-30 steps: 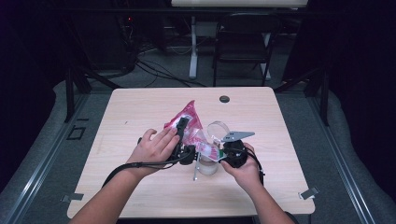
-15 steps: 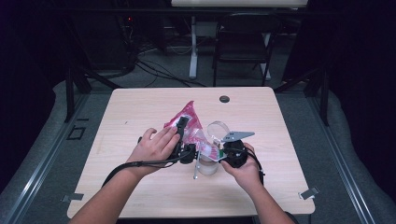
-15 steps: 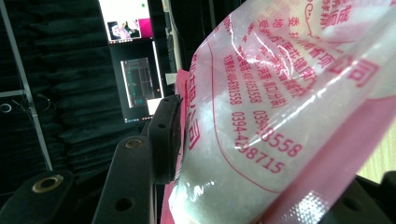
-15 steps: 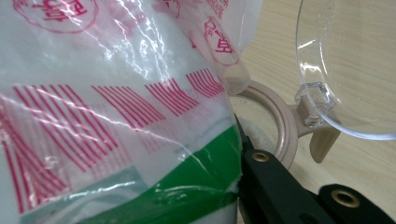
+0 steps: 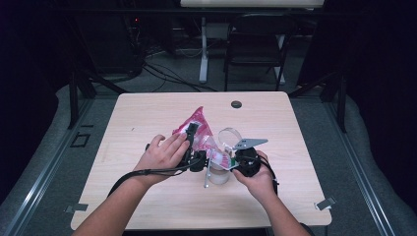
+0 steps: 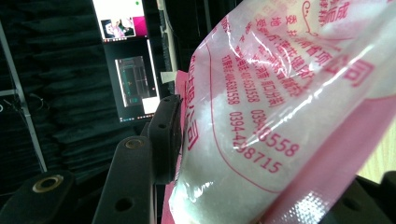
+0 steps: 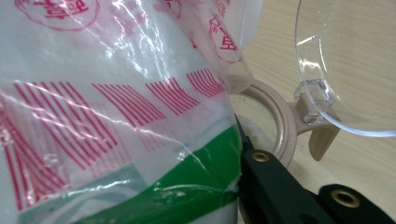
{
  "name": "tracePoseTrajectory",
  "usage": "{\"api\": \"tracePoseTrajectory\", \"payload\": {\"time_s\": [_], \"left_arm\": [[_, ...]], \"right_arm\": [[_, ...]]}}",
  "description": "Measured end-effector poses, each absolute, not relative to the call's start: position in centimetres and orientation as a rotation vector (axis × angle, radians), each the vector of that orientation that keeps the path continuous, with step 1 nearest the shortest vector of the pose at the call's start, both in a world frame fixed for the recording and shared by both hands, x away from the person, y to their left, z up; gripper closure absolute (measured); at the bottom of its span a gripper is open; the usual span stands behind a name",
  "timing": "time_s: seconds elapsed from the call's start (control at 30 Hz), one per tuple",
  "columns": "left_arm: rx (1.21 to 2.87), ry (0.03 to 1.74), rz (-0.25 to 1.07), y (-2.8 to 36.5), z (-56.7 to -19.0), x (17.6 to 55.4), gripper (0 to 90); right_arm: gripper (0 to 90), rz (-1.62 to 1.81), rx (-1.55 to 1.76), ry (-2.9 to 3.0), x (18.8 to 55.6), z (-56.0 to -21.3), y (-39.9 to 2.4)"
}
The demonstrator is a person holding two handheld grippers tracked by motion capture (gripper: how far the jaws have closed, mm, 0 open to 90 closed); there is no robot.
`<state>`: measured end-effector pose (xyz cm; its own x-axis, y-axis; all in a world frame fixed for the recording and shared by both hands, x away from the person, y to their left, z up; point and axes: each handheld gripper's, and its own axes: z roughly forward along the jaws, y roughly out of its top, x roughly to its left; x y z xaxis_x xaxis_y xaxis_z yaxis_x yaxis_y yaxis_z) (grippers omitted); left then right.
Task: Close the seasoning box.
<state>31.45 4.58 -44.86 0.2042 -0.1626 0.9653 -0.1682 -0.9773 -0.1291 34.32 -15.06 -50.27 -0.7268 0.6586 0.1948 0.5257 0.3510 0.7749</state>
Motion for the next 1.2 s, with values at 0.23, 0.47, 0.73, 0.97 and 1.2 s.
{"api": "tracePoseTrajectory", "payload": {"time_s": [0.23,0.47,0.73,0.97,1.2], "left_arm": [[2.428,-0.347,1.95,4.47,-44.98,31.24,61.4],[2.419,-0.35,1.954,4.34,-45.05,31.04,63.2],[2.396,-0.376,1.977,4.09,-45.16,30.92,63.3],[2.39,-0.382,1.972,4.13,-45.3,30.89,63.3],[2.416,-0.368,1.951,4.55,-45.24,31.11,62.8]], "right_arm": [[90.0,1.319,1.091,2.451,34.35,-50.3,-15.19],[90.0,1.317,1.095,2.45,34.43,-50.31,-15.27],[90.0,1.314,1.107,2.441,34.54,-50.37,-15.42],[90.0,1.314,1.113,2.437,34.58,-50.42,-15.46],[90.0,1.302,1.094,2.442,34.34,-50.3,-15.17]]}}
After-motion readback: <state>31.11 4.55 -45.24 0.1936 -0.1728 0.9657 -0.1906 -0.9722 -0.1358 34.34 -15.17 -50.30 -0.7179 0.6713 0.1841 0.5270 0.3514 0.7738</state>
